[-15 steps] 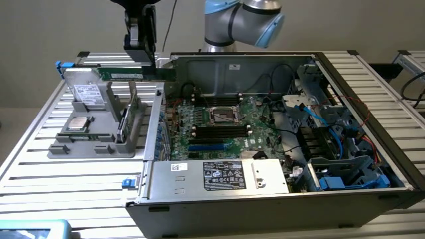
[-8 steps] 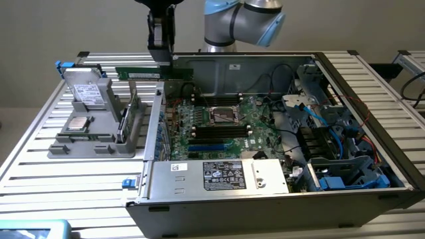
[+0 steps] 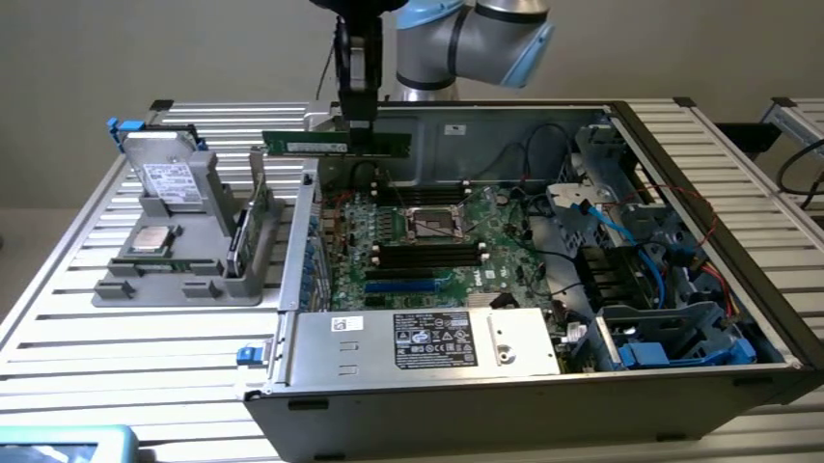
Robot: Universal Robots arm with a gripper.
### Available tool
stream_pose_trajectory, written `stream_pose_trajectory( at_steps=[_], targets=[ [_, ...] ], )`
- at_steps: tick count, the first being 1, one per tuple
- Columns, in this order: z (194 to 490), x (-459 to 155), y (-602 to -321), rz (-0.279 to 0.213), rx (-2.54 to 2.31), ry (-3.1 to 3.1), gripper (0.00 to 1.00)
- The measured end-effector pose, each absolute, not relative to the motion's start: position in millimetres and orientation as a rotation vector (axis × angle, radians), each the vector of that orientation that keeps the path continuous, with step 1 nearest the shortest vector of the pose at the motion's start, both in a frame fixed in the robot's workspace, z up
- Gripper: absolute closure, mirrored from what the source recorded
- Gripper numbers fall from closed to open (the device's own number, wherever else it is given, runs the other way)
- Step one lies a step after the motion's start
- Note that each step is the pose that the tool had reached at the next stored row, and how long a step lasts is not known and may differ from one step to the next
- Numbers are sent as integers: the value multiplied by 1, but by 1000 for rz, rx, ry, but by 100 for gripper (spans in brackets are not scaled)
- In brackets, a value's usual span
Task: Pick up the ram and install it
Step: 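Pick up the ram and move it above insertion slot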
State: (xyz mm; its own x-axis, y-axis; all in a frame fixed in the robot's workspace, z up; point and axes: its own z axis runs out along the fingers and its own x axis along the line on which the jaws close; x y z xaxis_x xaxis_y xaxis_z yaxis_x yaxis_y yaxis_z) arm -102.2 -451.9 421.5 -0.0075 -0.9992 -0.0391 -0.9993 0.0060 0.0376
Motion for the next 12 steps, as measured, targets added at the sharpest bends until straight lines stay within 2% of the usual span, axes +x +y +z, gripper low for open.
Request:
stream_pose_trajectory(
  at_steps=[7, 12],
  targets=[
    [419, -72, -452, 78, -2211, 2223, 87],
    [419, -56, -452, 47, -2199, 2209, 87]
  ],
)
